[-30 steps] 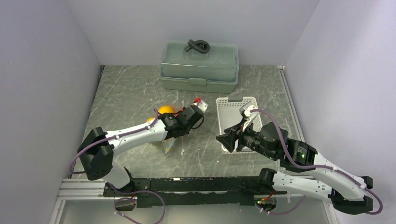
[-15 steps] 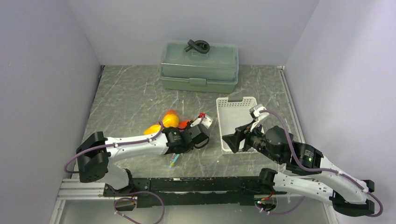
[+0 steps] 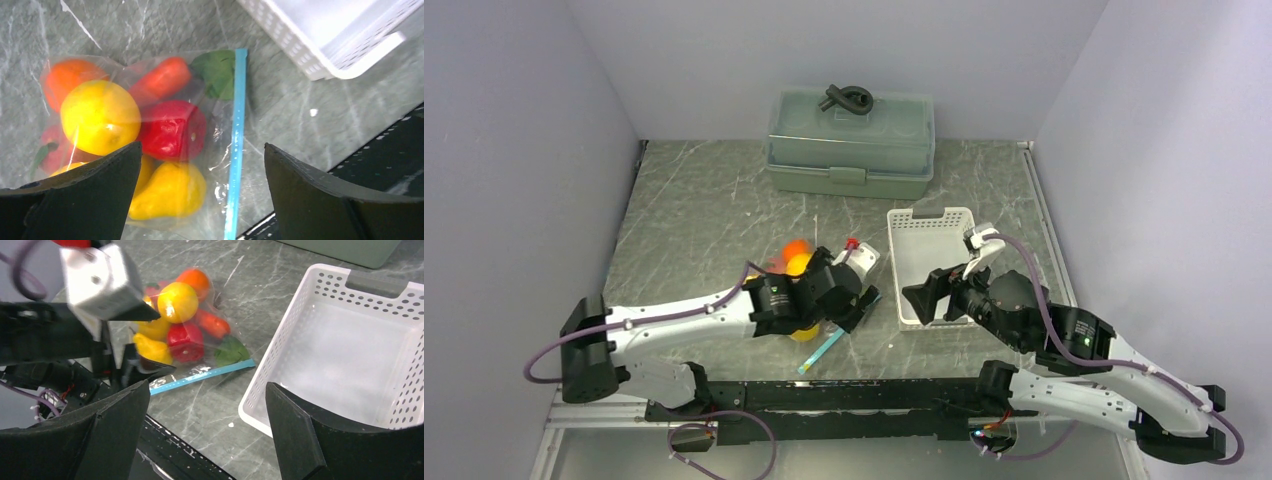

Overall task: Place the food in the zip-top bag and seal the zipper
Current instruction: Place the zipper food storage bag at the center of the board.

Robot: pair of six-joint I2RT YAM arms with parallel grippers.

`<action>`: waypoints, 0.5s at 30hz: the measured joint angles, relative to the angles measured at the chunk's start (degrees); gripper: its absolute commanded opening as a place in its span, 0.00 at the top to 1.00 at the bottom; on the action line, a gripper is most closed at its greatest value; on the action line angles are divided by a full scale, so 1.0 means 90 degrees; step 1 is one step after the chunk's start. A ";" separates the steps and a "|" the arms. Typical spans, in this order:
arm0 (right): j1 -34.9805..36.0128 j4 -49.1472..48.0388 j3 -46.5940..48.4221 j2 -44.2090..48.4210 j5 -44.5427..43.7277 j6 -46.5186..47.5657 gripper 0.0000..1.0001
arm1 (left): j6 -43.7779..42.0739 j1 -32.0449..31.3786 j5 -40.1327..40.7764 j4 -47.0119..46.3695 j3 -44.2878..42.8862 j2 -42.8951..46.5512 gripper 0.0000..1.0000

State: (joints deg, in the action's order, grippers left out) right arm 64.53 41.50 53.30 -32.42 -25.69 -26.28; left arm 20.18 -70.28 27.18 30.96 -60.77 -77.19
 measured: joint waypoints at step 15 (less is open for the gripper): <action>-0.0097 0.0032 0.0112 -0.0804 -0.0544 0.0124 0.00 | 0.0138 -0.0002 -0.0274 0.0665 -0.0753 0.1285 0.00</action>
State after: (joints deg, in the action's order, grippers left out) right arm 63.66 41.78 54.30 -39.66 -30.59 -25.17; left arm 21.43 -70.30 24.71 36.95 -67.55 -65.63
